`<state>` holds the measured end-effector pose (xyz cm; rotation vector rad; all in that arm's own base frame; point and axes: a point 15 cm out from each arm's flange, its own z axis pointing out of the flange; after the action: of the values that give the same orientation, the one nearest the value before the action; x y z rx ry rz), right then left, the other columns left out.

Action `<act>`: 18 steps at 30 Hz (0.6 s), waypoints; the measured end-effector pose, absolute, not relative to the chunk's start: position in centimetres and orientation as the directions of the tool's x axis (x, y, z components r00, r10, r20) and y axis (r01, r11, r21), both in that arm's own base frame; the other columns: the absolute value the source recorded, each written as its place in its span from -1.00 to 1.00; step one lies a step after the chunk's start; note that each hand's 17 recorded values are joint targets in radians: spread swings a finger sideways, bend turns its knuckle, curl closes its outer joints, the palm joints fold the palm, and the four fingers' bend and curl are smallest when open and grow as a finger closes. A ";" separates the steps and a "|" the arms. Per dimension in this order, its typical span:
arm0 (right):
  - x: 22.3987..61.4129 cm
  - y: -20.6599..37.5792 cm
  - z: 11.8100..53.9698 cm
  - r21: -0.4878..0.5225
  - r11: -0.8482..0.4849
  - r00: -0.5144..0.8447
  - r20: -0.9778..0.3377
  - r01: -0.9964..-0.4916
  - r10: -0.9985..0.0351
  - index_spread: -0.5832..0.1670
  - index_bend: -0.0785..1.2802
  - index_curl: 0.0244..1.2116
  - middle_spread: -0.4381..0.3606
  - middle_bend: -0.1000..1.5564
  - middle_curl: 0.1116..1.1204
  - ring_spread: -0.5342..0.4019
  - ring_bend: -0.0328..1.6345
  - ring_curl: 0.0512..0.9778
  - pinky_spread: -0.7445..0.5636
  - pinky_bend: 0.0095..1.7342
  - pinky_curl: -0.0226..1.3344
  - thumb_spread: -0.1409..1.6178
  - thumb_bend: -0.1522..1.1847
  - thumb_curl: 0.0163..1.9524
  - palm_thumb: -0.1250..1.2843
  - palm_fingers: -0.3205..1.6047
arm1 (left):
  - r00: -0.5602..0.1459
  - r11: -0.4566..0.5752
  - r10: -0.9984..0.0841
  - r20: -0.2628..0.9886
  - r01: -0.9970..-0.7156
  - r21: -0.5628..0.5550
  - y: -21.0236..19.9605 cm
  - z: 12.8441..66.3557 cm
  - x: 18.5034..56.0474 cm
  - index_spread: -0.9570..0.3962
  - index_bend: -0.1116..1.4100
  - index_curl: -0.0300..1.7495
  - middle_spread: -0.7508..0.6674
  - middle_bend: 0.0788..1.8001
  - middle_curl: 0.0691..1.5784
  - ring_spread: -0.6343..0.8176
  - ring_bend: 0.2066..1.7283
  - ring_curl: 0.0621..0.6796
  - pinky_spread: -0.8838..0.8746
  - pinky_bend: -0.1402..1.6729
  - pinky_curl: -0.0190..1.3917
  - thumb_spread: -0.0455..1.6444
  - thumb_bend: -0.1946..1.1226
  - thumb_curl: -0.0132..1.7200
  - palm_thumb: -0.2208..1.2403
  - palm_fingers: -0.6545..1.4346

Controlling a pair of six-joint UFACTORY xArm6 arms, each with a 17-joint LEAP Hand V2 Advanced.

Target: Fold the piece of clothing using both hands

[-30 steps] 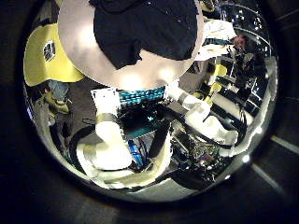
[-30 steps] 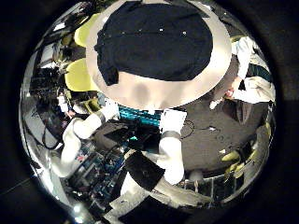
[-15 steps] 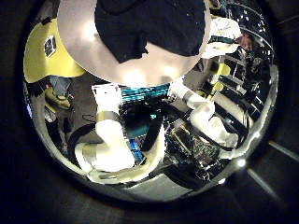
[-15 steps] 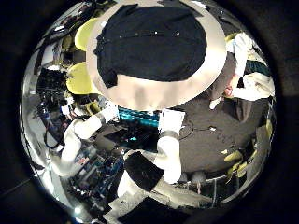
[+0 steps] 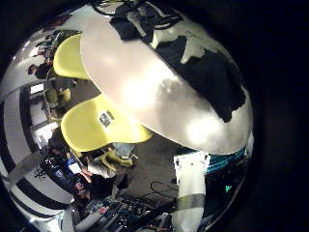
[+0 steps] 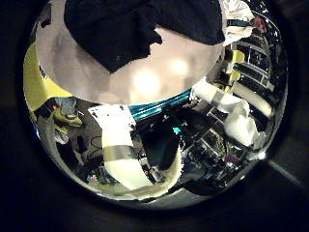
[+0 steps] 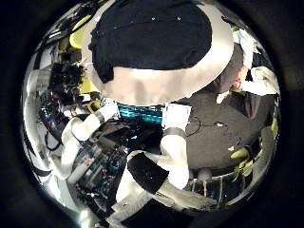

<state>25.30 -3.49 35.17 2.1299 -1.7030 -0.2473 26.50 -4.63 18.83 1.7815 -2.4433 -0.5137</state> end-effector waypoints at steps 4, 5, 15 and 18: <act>25.4 -3.5 35.0 0.419 -0.178 0.243 0.107 -0.890 -0.964 -0.26 -0.65 -0.57 0.19 -0.55 -0.50 0.40 -0.17 -0.62 0.76 -0.17 -0.70 0.40 -0.81 -0.73 -0.43 -0.47 | -0.323 0.266 -0.933 -0.160 -0.916 0.301 -5.8 17.5 26.5 0.42 -0.63 -0.62 0.47 -0.87 -0.66 0.47 -0.37 -0.58 0.51 -0.36 -0.52 0.08 -0.75 -0.64 -0.62 -0.35; 25.4 -3.5 34.9 0.422 -0.178 0.243 0.106 -0.889 -0.964 -0.26 -0.65 -0.57 0.19 -0.55 -0.50 0.40 -0.17 -0.62 0.76 -0.17 -0.70 0.40 -0.81 -0.73 -0.43 -0.47 | -0.324 0.266 -0.931 -0.165 -0.916 0.300 -6.2 17.2 26.4 0.45 -0.63 -0.62 0.47 -0.87 -0.66 0.47 -0.37 -0.58 0.51 -0.36 -0.53 0.08 -0.75 -0.64 -0.62 -0.35; 26.4 -3.5 34.4 0.429 -0.187 0.253 0.102 -0.884 -0.962 -0.25 -0.65 -0.57 0.19 -0.55 -0.50 0.40 -0.17 -0.62 0.76 -0.18 -0.70 0.39 -0.81 -0.73 -0.43 -0.47 | -0.307 0.240 -0.922 -0.236 -0.931 0.274 -7.2 14.9 28.1 0.52 -0.59 -0.58 0.20 -0.59 -0.54 0.25 -0.42 -0.64 0.40 -0.53 -0.59 0.05 -0.75 -0.63 -0.61 -0.06; 26.4 -3.5 34.1 0.432 -0.188 0.254 0.101 -0.882 -0.962 -0.26 -0.65 -0.57 0.19 -0.55 -0.50 0.40 -0.17 -0.62 0.76 -0.18 -0.70 0.40 -0.81 -0.73 -0.42 -0.46 | -0.300 0.239 -0.919 -0.255 -0.940 0.245 -7.1 15.1 29.1 0.41 -0.52 -0.54 0.05 -0.43 -0.47 0.04 -0.40 -0.63 0.28 -0.61 -0.62 0.07 -0.74 -0.62 -0.56 0.08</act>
<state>26.40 -3.47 34.09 2.1298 -1.6792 -0.2696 29.10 -7.08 15.07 1.8913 -2.5171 -0.5674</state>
